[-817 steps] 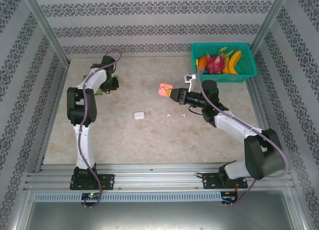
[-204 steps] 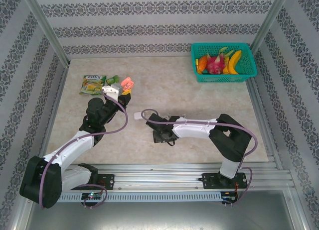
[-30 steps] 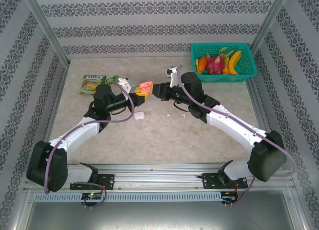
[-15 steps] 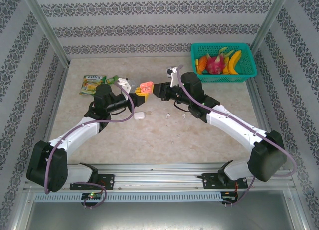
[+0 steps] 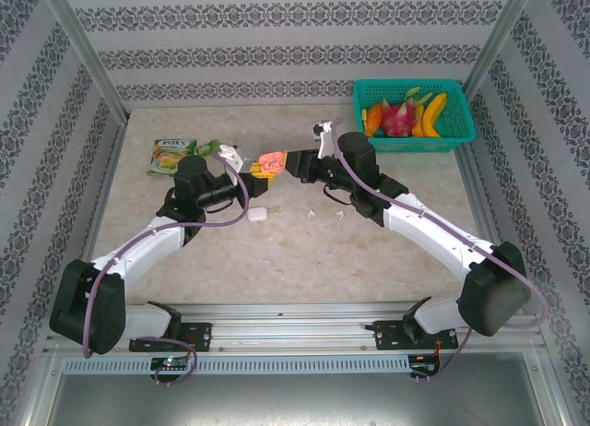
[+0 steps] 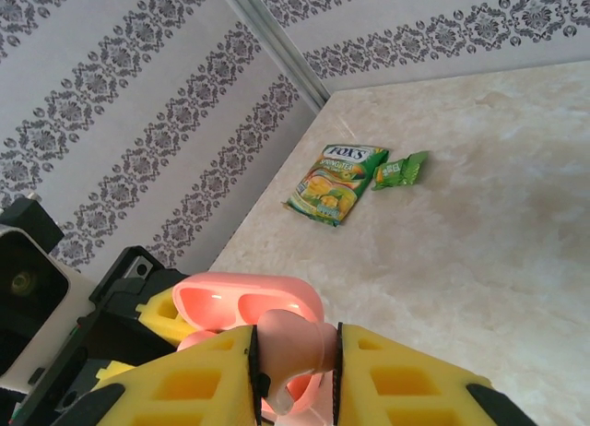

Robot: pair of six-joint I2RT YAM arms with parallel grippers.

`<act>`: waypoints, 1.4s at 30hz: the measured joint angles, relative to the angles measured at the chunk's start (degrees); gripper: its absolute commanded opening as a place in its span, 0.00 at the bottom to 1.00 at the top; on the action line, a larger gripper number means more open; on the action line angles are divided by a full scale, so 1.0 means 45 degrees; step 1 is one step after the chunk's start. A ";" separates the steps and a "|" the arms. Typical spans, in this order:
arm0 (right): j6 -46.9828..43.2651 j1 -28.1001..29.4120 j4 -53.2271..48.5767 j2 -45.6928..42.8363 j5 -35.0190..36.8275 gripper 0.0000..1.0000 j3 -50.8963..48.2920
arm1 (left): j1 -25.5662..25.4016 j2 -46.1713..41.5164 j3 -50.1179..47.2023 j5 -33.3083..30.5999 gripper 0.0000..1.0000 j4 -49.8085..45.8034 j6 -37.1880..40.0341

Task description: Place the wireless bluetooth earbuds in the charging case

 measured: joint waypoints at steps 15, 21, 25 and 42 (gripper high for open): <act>0.0053 0.0063 0.0102 0.0442 0.0010 0.22 0.0000 | -0.0010 0.0000 0.0000 0.0039 0.00 -0.0194 0.0005; -0.0481 0.0306 -0.0117 0.0505 0.0282 0.22 0.0010 | -0.0010 0.0000 0.0000 -0.0015 0.00 -0.0379 0.0010; -0.1166 0.0602 -0.0593 0.0505 0.0884 0.22 0.0092 | -0.0010 0.0000 0.0000 -0.0058 0.00 -0.0515 0.0049; -0.3497 0.1909 -0.2827 0.0884 0.3920 0.43 0.1501 | -0.0010 -0.0005 0.0000 -0.0238 0.00 -0.0661 0.0097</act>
